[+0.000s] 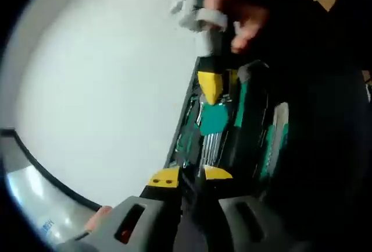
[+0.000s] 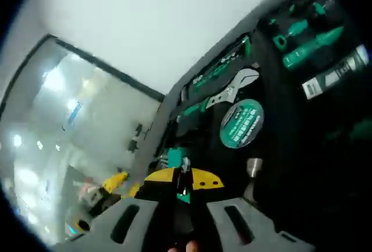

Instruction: Pick up the tools and put them into their designated positions in the toolbox.

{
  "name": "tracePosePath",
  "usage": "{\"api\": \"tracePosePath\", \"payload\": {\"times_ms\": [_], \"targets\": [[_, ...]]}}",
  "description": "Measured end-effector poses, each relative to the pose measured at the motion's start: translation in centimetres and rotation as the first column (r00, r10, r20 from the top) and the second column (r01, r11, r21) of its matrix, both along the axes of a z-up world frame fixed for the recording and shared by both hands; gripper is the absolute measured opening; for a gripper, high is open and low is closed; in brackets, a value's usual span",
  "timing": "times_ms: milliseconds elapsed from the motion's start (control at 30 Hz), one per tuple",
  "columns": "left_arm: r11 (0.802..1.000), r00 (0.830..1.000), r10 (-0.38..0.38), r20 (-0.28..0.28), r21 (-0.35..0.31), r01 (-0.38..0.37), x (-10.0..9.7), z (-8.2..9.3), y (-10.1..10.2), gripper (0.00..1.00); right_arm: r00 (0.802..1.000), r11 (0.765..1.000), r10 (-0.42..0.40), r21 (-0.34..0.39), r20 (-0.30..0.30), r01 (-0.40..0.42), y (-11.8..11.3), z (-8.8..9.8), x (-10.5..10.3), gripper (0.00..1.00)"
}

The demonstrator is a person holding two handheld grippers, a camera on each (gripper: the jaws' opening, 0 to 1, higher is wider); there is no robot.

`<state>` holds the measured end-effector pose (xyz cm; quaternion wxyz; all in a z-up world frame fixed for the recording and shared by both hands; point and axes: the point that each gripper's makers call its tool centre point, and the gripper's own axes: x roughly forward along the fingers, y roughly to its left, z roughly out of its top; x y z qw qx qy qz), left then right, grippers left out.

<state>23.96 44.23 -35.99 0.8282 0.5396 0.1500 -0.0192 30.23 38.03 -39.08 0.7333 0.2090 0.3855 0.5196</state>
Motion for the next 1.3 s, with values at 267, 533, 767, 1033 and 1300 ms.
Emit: {"api": "tracePosePath", "payload": {"times_ms": [267,533,767,1033,1300], "targets": [[0.987,0.999,-0.033,0.022,-0.155,0.036,0.5,-0.3,-1.3,0.08,0.938,0.996,-0.09,0.007,0.336,0.093,-1.5,2.9,3.0,0.21],[0.879,0.969,0.054,0.242,-0.471,0.069,1.3,1.5,1.1,0.08,0.777,0.998,-0.043,0.065,0.628,0.003,-2.3,6.3,2.6,0.14],[0.667,0.895,0.129,0.427,-0.705,0.241,0.0,2.7,3.5,0.1,0.65,0.991,-0.022,0.1,0.76,-0.084,-1.7,7.9,1.4,0.16],[0.527,0.896,0.185,0.404,-0.81,0.256,-0.2,2.1,5.7,0.16,0.587,0.975,0.147,-0.018,0.796,-0.22,-2.2,7.6,-0.6,0.16],[0.465,0.886,0.205,0.416,-0.838,0.285,-0.5,2.6,6.5,0.21,0.424,0.938,0.316,-0.21,0.849,-0.277,-0.8,5.2,-2.1,0.17]]}}
